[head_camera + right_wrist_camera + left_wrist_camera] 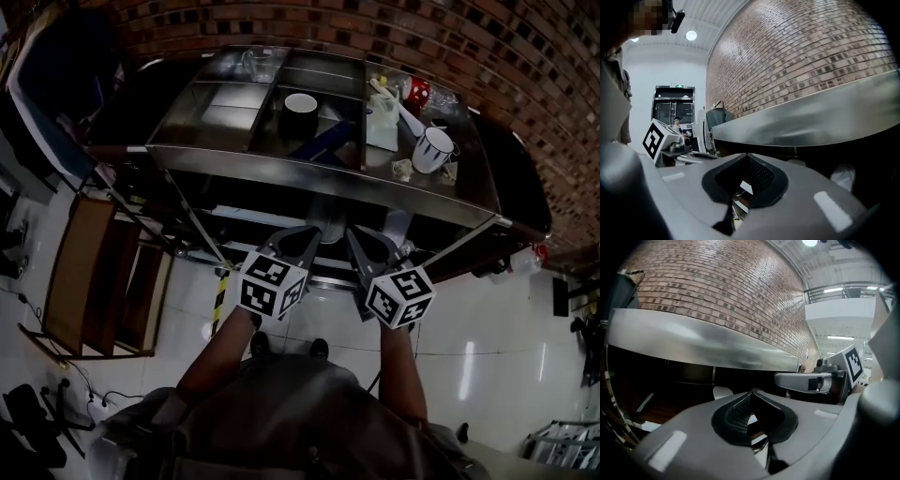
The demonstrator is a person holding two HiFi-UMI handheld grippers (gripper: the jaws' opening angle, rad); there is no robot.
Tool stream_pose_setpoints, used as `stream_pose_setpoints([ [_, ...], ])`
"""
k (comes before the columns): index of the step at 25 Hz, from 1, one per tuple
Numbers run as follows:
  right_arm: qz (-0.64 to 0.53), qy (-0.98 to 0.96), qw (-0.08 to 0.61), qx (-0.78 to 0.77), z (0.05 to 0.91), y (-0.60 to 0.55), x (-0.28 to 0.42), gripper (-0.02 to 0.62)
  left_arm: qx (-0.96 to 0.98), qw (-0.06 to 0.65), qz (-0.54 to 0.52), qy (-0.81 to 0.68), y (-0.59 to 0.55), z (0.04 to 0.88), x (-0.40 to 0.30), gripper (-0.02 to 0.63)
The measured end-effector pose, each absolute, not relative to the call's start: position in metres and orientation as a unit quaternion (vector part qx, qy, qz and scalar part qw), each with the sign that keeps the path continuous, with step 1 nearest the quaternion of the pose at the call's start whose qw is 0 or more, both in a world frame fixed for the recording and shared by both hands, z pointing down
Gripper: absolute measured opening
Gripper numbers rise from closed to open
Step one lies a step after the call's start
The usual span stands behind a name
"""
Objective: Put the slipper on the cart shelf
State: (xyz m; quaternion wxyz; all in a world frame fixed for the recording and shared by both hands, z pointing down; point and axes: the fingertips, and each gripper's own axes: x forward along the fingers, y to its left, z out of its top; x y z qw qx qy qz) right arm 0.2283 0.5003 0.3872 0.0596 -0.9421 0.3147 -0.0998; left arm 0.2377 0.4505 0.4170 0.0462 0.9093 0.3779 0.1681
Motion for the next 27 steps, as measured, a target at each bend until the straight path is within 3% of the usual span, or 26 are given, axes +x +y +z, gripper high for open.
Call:
stream_pose_setpoints([
  [27, -0.091, 0.315, 0.055, -0.943, 0.376, 0.501, 0.223, 0.0, 0.899, 0.035, 0.175, 0.4, 0.462, 0.415, 0.234, 0.008],
])
